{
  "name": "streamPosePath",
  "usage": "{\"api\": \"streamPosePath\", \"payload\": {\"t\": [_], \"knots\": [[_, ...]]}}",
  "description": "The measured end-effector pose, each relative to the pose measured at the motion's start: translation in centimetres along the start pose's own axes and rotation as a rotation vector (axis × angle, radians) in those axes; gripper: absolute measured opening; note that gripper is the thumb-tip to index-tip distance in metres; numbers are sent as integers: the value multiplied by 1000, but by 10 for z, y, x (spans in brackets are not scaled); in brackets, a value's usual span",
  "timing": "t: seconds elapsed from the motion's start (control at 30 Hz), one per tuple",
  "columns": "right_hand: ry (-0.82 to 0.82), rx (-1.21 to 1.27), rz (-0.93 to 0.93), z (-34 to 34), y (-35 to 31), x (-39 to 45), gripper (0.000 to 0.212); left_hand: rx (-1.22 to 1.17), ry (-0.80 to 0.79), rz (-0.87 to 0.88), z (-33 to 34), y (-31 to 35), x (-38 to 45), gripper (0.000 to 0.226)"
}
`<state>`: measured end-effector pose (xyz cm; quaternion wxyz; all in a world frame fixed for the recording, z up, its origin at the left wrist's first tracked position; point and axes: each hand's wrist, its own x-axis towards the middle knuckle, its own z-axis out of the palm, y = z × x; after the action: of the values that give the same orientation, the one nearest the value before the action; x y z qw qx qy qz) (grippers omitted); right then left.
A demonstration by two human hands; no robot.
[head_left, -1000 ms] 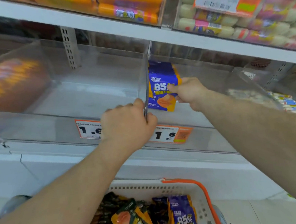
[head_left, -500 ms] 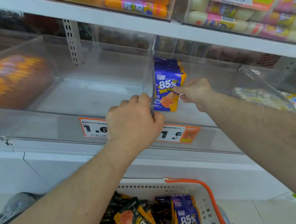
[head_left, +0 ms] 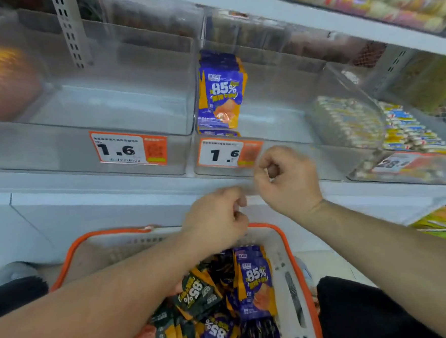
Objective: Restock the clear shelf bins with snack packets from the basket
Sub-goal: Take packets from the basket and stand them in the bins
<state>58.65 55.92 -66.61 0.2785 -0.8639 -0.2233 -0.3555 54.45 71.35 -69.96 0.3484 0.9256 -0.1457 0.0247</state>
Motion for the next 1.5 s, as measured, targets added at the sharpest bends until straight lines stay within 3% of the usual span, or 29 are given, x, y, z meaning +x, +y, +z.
{"api": "streamPosePath", "payload": {"t": [0.1, 0.23, 0.4, 0.63, 0.7, 0.83, 0.97, 1.03, 1.17, 1.3, 1.37, 1.5], "knots": [[-285, -87, 32, 15, 23, -54, 14, 74, -194, -98, 18, -21, -10, 21], [-1099, -335, 206, 35, 43, -112, 24, 76, -396, -184, 28, -31, -16, 22], [-1436, -622, 150, 55, 55, -162, 79, 118, -513, -168, 37, -33, -15, 25], [-1319, -682, 110, 65, 64, -180, 66, 101, -576, -182, 42, -33, -16, 30], [-1363, -611, 141, 62, 66, -171, 63, 118, -609, -193, 41, -35, -18, 32], [-1396, -274, 316, 47, 58, -134, 26, 129, -627, -204, 39, -37, -19, 39], [-1321, -124, 358, 19, 39, -74, 26, 2, -566, -224, 37, -31, -16, 58], [-1299, -45, 405, 4, 30, -50, 24, -121, -493, -186, 31, -24, -14, 42], [-1106, 174, 598, -24, 12, -18, 22, -273, -333, -140, 19, -15, -5, 15], [-789, 544, 867, -43, 2, -3, 30, -622, -276, -183, 0, -9, 4, 25], [-688, 625, 913, -48, -1, 0, 37, -693, -221, -163, -14, -3, 9, 25], [-614, 770, 866, -58, -16, 17, 25, -712, -135, -99, -44, 16, 17, 27]]}}
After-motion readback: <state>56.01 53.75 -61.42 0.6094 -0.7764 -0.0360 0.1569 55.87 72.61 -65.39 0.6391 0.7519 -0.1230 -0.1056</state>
